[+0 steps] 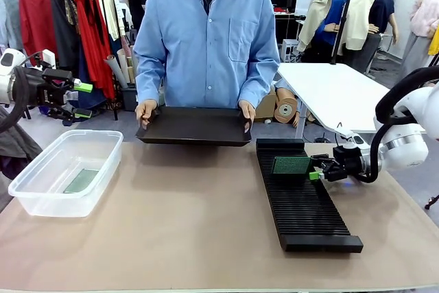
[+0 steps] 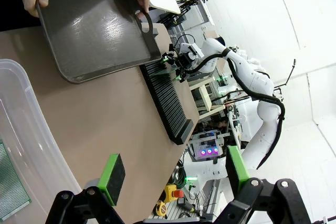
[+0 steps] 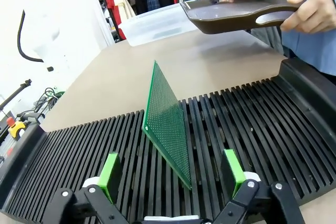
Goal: Sort PCBs into racks and boxes based on the side picked up.
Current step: If the short side of the Blank PCB is picked up, insert it into the PCB Rack ; if the long side is picked up, place it in the Organizing box.
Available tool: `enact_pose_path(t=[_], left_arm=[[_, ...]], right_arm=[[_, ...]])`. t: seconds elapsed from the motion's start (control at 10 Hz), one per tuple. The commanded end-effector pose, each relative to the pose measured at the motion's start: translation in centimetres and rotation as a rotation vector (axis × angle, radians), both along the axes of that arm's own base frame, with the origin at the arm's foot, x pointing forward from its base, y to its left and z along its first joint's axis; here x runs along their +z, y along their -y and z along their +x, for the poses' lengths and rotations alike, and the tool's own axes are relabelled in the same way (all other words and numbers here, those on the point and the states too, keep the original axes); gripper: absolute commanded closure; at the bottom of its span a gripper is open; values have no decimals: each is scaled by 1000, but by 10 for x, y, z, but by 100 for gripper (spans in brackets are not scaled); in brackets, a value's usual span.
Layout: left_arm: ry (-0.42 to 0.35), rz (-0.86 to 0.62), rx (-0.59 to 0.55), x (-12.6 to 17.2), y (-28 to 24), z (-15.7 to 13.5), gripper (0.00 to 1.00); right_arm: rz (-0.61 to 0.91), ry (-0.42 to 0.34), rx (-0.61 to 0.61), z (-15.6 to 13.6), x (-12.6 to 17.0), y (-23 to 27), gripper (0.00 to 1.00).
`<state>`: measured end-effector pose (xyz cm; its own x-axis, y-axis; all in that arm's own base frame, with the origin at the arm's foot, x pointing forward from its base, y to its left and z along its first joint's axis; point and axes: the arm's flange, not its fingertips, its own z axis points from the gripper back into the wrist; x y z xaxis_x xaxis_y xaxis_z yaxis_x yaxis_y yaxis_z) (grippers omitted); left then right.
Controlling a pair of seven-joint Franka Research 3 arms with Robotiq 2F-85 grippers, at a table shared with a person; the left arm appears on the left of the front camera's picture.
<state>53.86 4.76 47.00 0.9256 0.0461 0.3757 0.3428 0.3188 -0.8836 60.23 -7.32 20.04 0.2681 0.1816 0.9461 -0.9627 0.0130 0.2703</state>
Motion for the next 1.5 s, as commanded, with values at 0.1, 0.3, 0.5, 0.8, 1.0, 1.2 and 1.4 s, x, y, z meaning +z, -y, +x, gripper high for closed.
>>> enact_pose_path(t=[0.1, 0.3, 0.5, 0.8, 1.0, 1.2, 1.4], left_arm=[[-5, 2, 3, 2, -1, 0, 0], [-5, 2, 3, 2, -1, 0, 0], [-5, 2, 3, 2, -1, 0, 0], [-5, 2, 3, 2, -1, 0, 0], [-5, 2, 3, 2, -1, 0, 0], [-5, 2, 3, 2, -1, 0, 0], [-5, 2, 3, 2, -1, 0, 0]], right_arm=[[-1, 0, 0, 0, 1, 0, 0], [-1, 0, 0, 0, 1, 0, 0], [-1, 0, 0, 0, 1, 0, 0], [48, 8, 29, -12, 23, 13, 0], [78, 59, 25, -26, 65, 27, 0], [93, 75, 4, -39, 92, 37, 0], [124, 35, -31, -67, 122, 38, 0]])
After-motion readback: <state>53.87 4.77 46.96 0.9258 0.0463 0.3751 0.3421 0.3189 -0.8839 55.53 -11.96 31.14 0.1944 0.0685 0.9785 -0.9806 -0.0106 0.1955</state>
